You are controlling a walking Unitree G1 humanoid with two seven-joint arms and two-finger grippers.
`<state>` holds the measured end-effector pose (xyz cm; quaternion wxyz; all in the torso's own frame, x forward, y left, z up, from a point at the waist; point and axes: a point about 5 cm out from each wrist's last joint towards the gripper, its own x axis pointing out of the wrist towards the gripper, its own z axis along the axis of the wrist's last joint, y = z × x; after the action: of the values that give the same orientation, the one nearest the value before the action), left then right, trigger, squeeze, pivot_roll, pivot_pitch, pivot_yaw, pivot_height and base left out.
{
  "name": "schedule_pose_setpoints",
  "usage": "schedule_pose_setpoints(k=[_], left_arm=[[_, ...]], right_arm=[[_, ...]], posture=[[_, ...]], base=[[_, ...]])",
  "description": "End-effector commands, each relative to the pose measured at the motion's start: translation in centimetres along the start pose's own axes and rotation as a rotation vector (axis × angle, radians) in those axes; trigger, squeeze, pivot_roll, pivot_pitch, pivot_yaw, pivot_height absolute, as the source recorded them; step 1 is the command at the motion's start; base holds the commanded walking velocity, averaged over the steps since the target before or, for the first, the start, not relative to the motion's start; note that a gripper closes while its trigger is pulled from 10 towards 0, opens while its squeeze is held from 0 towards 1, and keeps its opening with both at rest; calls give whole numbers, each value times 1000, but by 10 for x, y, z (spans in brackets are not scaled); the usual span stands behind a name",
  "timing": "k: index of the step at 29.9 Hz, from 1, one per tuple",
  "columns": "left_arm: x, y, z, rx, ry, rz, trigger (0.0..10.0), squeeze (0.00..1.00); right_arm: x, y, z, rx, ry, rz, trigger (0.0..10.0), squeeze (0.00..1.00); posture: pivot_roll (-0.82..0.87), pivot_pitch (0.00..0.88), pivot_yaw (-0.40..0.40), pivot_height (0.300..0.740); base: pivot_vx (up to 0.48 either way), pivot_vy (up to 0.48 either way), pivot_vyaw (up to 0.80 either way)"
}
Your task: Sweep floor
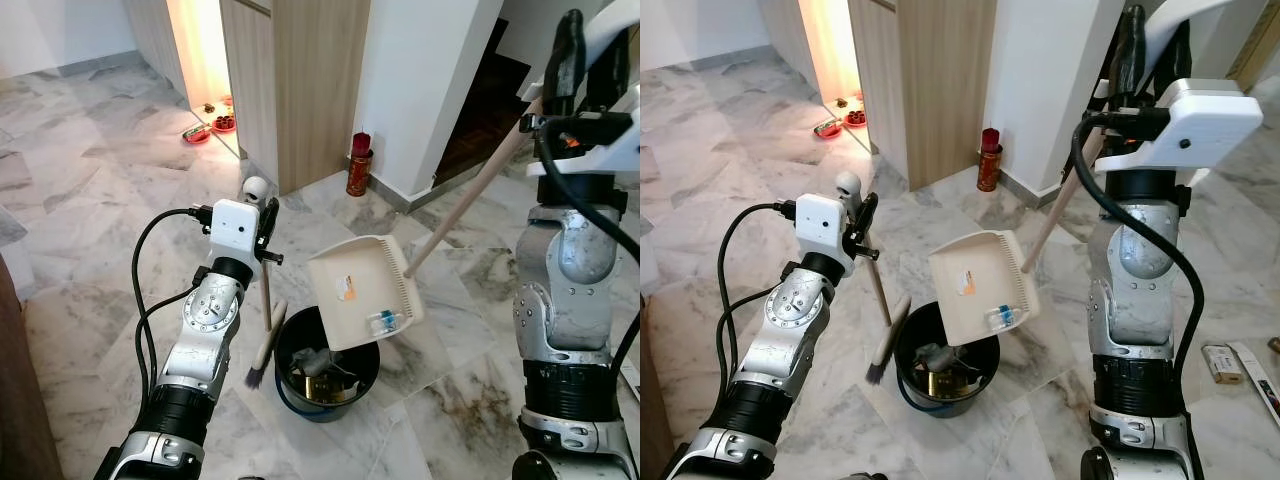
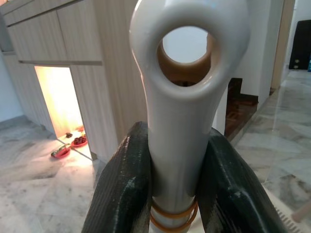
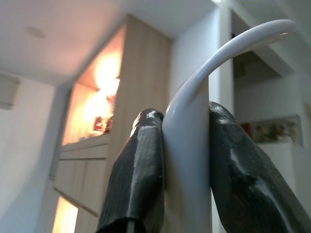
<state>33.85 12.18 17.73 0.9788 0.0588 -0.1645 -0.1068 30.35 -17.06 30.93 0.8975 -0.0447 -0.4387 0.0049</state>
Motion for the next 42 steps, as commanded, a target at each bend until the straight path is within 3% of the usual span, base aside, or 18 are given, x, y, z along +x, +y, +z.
schedule_pose_setpoints(k=[1, 8, 13, 18, 22, 25, 39, 42], left_arm=[[2, 0, 12, 7, -63, 0, 10000, 0], [2, 0, 12, 6, -63, 0, 10000, 0], [2, 0, 12, 6, -65, -1, 10000, 0], [2, -1, 12, 5, -64, -2, 10000, 0], [2, -1, 12, 2, -66, -2, 10000, 0], [2, -1, 12, 3, -65, -2, 10000, 0], [2, -2, 12, 1, -68, 1, 10000, 0], [2, -2, 12, 0, -68, 2, 10000, 0]], right_arm=[[4, 2, 23, -33, -128, 31, 10000, 0], [4, 5, 25, -32, -131, 48, 10000, 0], [2, 5, 22, 41, -113, 11, 10000, 0], [2, 9, 24, -8, -127, 50, 10000, 0], [1, 7, 22, 30, -113, 15, 10000, 0], [1, 13, 24, -64, -135, 87, 10000, 0], [0, 16, 24, -76, -143, 88, 10000, 0], [0, 11, 20, -38, -115, 37, 10000, 0]], posture=[[140, 77, -67, 740], [140, 75, -68, 740], [143, 73, -71, 740], [141, 72, -71, 740], [142, 71, -73, 740], [142, 69, -73, 740], [144, 65, -76, 740], [146, 68, -78, 740]], base=[[0, 0, 0], [0, 0, 0], [0, 0, 0], [0, 0, 0], [0, 0, 0], [0, 0, 0], [0, 0, 0], [0, 0, 0]])
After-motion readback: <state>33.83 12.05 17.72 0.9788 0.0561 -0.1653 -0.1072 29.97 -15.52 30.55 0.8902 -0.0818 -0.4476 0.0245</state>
